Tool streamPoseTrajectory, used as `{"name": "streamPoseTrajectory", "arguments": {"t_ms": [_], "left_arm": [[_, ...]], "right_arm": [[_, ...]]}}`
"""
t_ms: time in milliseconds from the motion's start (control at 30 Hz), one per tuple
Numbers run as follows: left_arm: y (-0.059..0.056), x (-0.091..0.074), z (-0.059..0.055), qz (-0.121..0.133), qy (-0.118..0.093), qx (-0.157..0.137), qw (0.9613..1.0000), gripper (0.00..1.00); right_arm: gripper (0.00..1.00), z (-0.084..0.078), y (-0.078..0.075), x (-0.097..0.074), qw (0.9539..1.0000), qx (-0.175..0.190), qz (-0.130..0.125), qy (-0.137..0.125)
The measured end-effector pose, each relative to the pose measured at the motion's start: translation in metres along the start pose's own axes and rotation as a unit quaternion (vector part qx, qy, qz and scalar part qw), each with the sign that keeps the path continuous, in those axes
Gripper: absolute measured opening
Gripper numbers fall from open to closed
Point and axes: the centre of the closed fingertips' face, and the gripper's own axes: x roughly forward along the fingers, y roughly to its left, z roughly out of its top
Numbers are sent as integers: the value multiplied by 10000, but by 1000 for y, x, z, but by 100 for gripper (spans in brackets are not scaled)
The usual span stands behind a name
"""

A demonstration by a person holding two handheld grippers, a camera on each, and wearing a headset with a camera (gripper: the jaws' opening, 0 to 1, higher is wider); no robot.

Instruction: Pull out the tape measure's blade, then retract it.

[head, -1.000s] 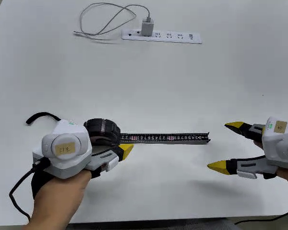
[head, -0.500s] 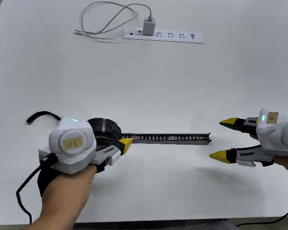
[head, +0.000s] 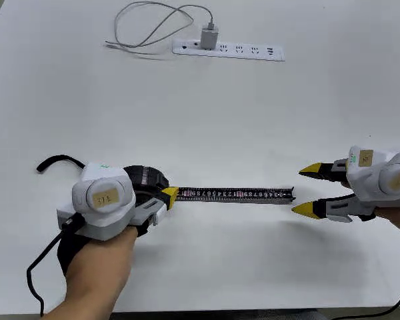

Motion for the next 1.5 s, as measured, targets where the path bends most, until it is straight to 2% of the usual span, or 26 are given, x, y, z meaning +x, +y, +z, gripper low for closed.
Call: {"name": "streamPoseTrajectory", "arguments": {"t_ms": [300, 667, 900, 1100, 1500], "left_arm": [[5, 3, 0, 143, 2, -54, 9999, 60], [6, 5, -1, 85, 3, -119, 9999, 60], [5, 5, -1, 80, 26, -111, 9999, 60], [5, 4, -1, 71, 28, -108, 9999, 60], [5, 5, -1, 58, 32, -91, 9999, 59]], "right_arm": [[33, 0, -1, 7, 9993, -252, 235, 167], [28, -5, 4, 17, 9963, -521, 548, 413], [24, -6, 7, 22, 9947, -562, 735, 452], [21, -8, 9, 25, 9932, -638, 825, 510], [13, -11, 7, 28, 9917, -835, 800, 556]]}}
